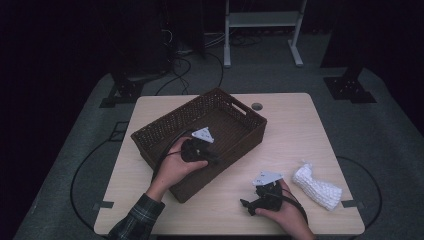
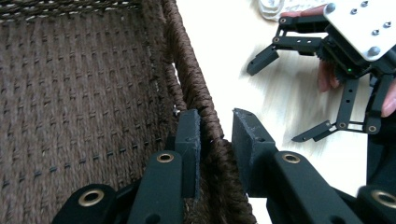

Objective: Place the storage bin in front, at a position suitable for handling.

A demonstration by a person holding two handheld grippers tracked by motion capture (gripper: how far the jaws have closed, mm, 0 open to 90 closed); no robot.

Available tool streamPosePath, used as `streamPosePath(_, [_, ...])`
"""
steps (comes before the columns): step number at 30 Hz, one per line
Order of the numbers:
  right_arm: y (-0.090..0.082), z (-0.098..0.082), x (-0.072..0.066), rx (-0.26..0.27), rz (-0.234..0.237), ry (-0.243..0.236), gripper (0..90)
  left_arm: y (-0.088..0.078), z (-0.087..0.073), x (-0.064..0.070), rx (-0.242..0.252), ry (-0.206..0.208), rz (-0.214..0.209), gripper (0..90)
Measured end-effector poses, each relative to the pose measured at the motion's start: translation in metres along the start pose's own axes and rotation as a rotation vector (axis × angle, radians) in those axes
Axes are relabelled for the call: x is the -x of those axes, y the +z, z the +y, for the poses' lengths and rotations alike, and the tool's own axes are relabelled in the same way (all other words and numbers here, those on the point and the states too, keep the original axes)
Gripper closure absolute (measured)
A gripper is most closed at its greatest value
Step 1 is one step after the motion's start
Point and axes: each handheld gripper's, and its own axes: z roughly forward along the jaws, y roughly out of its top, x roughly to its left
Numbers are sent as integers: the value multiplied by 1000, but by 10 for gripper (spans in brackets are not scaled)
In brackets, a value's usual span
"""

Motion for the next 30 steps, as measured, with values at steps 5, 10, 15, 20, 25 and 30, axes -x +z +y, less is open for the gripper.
streamPosePath(5, [1,1,0,-1,1,-1,0,0,-5,1,25,38,2,715])
streamPosePath(10, [1,1,0,0,0,-3,0,4,-11,-2,27,67,-28,672])
streamPosePath(15, [1,1,1,-1,1,-3,0,3,-15,-5,56,87,-56,651])
streamPosePath(20, [1,1,1,-1,1,-3,0,3,-16,-3,66,84,-48,661])
streamPosePath(25, [1,1,0,-1,-1,-1,0,2,-17,-2,68,90,-39,666])
streamPosePath(30, [0,1,0,-2,1,-4,0,2,-17,-2,69,85,-38,666])
